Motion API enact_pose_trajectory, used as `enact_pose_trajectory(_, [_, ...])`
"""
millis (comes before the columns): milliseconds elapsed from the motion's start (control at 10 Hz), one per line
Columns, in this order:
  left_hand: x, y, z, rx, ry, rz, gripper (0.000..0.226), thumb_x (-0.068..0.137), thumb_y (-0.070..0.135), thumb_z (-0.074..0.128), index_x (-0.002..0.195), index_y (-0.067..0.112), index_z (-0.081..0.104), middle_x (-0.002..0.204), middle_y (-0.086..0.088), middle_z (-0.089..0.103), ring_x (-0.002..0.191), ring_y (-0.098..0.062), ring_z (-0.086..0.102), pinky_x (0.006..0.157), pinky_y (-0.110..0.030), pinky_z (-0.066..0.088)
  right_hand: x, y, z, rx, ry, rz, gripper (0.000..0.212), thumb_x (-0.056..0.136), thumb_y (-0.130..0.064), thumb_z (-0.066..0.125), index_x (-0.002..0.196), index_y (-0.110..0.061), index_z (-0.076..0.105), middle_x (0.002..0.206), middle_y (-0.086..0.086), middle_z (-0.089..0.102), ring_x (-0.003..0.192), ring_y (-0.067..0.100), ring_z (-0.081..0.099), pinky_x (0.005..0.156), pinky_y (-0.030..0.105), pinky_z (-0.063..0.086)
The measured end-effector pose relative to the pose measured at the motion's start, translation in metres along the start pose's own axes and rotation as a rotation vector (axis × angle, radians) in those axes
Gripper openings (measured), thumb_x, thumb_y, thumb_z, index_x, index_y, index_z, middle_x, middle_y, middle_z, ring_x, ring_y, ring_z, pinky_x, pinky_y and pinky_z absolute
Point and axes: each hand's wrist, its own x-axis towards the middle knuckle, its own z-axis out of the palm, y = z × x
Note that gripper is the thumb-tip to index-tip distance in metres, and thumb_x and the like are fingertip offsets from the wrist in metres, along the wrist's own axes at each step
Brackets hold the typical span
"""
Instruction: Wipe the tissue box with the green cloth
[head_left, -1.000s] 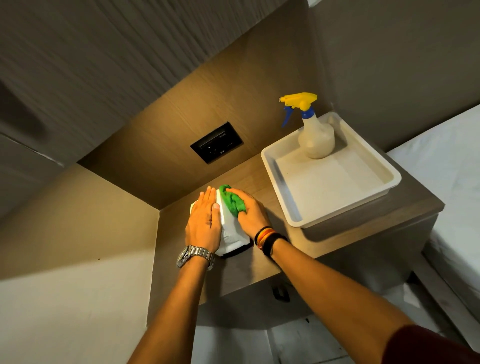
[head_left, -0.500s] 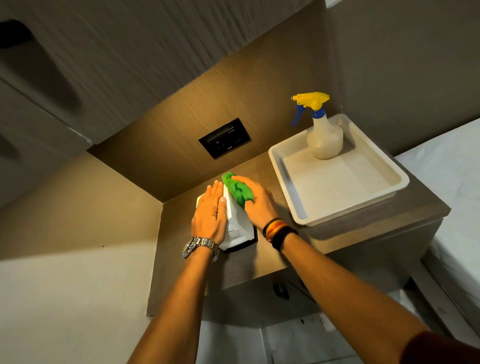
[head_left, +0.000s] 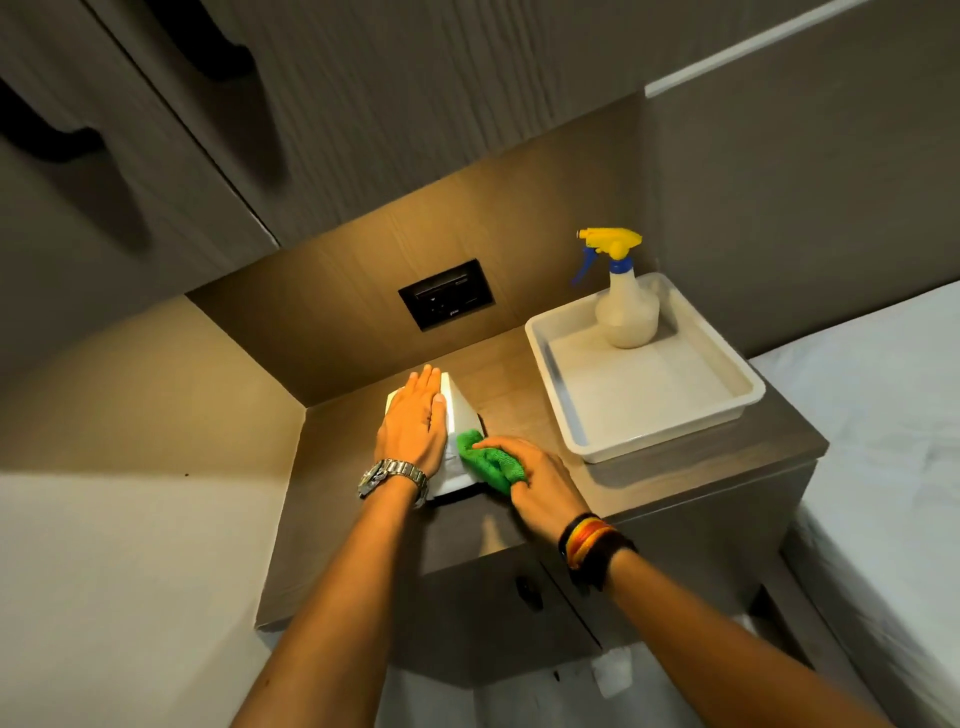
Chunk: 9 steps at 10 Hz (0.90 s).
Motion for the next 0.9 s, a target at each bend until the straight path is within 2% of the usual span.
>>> enact_pose_trajectory(100, [0.002,0.003,-0.001,0.021,-0.041,0.005,0.051,0.109,0.027,0.028,0.158,0.015,0.026,0.166,-0.002,0.023,0.153,-0.017,0.017,0.123,-0.033,0.010,0.000,-0.005,-0.033,-0.056,0.085,-0.035,0.075,0.073,0.019,0.041,0.125,-0.030,0.064,0.138,-0.004,0.058,0.121,0.007,0.049,0.104,0.019,0.042])
enact_pose_trajectory(200, [0.003,0.012,-0.005,0.066,-0.066,-0.007,0.053,0.109,0.027,0.026,0.159,0.012,0.020,0.167,-0.005,0.016,0.155,-0.021,0.010,0.123,-0.034,0.003,0.023,-0.014,-0.079,-0.185,0.205,-0.094,0.073,0.076,0.019,0.043,0.131,-0.025,0.061,0.143,-0.001,0.056,0.128,0.010,0.048,0.112,0.024,0.035])
enact_pose_trajectory(300, [0.008,0.040,0.001,0.106,0.012,0.053,0.054,0.108,0.027,0.027,0.159,0.010,0.020,0.167,-0.006,0.015,0.155,-0.023,0.008,0.124,-0.035,0.000,0.052,-0.011,-0.123,-0.393,0.266,-0.139,0.071,0.074,0.019,0.042,0.129,-0.020,0.063,0.138,0.003,0.060,0.129,0.021,0.052,0.112,0.022,0.031])
enact_pose_trajectory(400, [0.008,0.088,0.025,0.058,-0.033,0.122,0.055,0.108,0.026,0.029,0.159,0.009,0.020,0.167,-0.009,0.014,0.155,-0.025,0.006,0.123,-0.035,-0.002,0.078,0.011,-0.156,-0.665,0.214,-0.092,0.057,0.085,0.011,0.046,0.131,-0.020,0.061,0.142,0.006,0.057,0.130,0.031,0.050,0.113,0.040,0.038])
enact_pose_trajectory(500, [-0.001,0.131,0.068,0.037,-0.147,0.114,0.057,0.108,0.029,0.025,0.160,0.009,0.014,0.168,-0.008,0.008,0.155,-0.024,0.002,0.123,-0.035,-0.004,0.094,0.041,-0.169,-0.861,0.092,-0.005,0.042,0.093,-0.004,0.051,0.131,-0.021,0.059,0.139,0.006,0.056,0.125,0.034,0.051,0.104,0.043,0.044])
enact_pose_trajectory(600, [-0.009,0.150,0.105,0.048,-0.221,0.052,0.057,0.108,0.031,0.023,0.161,0.010,0.015,0.169,-0.007,0.004,0.155,-0.024,-0.002,0.123,-0.035,-0.004,0.103,0.063,-0.168,-0.884,-0.125,0.202,0.047,0.093,-0.026,0.056,0.139,-0.021,0.049,0.150,0.011,0.043,0.139,0.040,0.036,0.112,0.048,0.035])
enact_pose_trajectory(700, [-0.007,0.148,0.122,0.028,-0.198,0.013,0.058,0.108,0.033,0.023,0.161,0.011,0.013,0.169,-0.004,-0.002,0.155,-0.021,-0.008,0.122,-0.033,-0.007,0.113,0.073,-0.162,-0.990,-0.407,0.407,0.097,0.081,-0.057,0.058,0.157,-0.026,0.006,0.167,0.004,-0.009,0.151,0.039,-0.011,0.119,0.059,0.003])
enact_pose_trajectory(800, [-0.005,0.142,0.114,0.060,-0.221,0.055,0.060,0.108,0.037,0.021,0.161,0.013,0.005,0.168,-0.006,-0.010,0.154,-0.021,-0.013,0.120,-0.032,-0.012,0.114,0.069,-0.158,-1.053,-0.447,0.447,0.113,0.074,-0.088,0.033,0.157,-0.025,-0.010,0.165,0.006,-0.022,0.150,0.038,-0.019,0.119,0.060,-0.005])
enact_pose_trajectory(900, [-0.009,0.144,0.097,0.061,-0.130,0.093,0.060,0.109,0.037,0.021,0.161,0.012,0.003,0.168,-0.008,-0.011,0.153,-0.020,-0.017,0.119,-0.031,-0.016,0.104,0.065,-0.155,-0.951,-0.311,0.360,0.092,0.088,-0.076,0.023,0.158,-0.025,-0.005,0.166,0.004,-0.017,0.151,0.034,-0.017,0.117,0.062,-0.007])
